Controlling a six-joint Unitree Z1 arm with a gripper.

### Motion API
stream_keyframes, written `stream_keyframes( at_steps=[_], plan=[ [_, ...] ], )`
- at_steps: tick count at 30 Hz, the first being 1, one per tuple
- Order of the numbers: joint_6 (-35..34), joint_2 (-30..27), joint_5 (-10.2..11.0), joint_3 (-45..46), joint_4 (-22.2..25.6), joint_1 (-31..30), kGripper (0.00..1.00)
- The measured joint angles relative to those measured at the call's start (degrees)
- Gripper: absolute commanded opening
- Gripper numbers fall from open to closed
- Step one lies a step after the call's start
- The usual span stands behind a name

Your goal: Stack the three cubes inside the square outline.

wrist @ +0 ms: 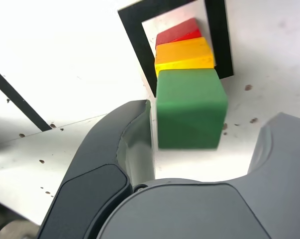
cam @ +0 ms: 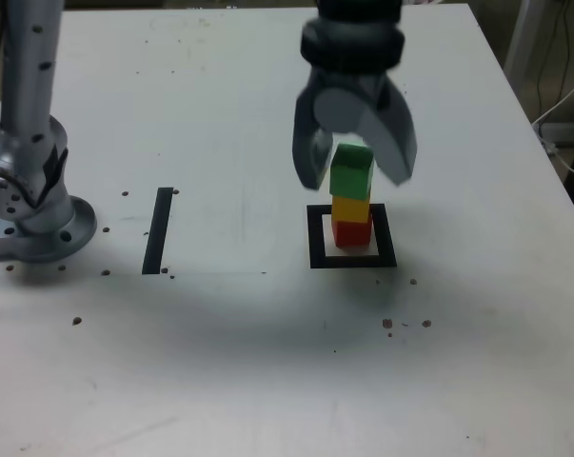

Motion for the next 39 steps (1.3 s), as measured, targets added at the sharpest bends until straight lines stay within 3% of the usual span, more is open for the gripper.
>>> stream_keyframes(
  at_steps=[7,20,28,31,39],
  plan=[
    [-1.48,-6.25,1.19,5.08,0.36,0.00,1.00],
    [-3.05,-21.19,4.10,25.13,-1.21,3.57,1.00],
    [-3.05,-25.86,6.25,39.13,-7.03,6.60,1.00],
    [-3.05,-26.65,6.18,43.82,-10.32,6.74,1.00],
    [-3.05,-27.35,3.59,49.00,-14.84,6.75,1.00]
  ],
)
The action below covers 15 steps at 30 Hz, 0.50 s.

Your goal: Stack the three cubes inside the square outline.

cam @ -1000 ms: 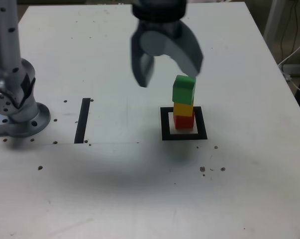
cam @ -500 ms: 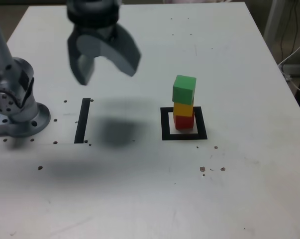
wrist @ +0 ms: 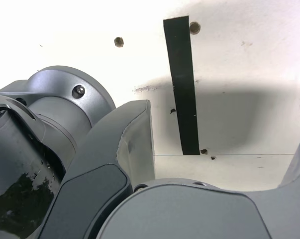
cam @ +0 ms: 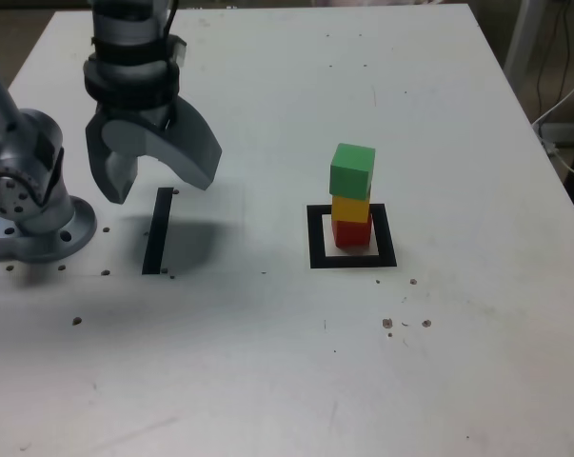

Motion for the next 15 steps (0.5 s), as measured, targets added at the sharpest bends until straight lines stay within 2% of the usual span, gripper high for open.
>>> stream_keyframes(
  at_steps=[15],
  plan=[
    [0.00,0.00,-1.34,3.76,-3.66,0.00,1.00]
  ],
)
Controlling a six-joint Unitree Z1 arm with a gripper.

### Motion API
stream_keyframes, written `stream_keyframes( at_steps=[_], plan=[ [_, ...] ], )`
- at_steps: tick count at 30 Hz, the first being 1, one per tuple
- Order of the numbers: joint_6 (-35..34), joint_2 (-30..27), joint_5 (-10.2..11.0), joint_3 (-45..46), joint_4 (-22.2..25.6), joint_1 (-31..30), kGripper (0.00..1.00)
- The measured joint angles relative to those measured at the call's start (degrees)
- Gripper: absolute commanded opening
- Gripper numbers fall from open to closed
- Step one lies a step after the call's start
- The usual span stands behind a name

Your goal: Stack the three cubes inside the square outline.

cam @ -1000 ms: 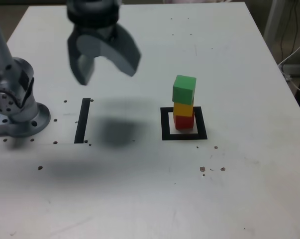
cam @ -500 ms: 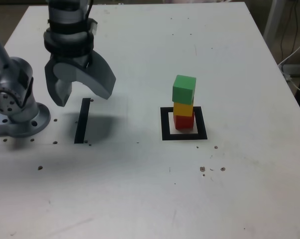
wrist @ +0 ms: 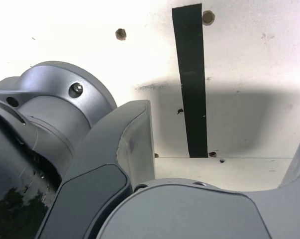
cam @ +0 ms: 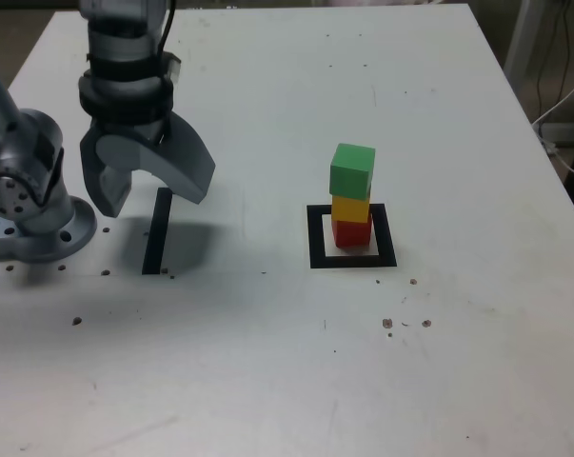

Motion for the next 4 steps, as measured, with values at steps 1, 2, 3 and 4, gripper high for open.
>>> stream_keyframes(
  at_steps=[1,2,3,4],
  plan=[
    [0.00,0.00,0.00,0.00,-0.04,0.00,1.00],
    [0.00,0.00,0.00,0.05,-0.13,0.00,1.00],
    [0.00,0.01,0.00,0.15,-0.27,0.00,1.00],
    [0.00,0.02,-0.05,0.27,-0.41,0.00,1.00]
  ],
)
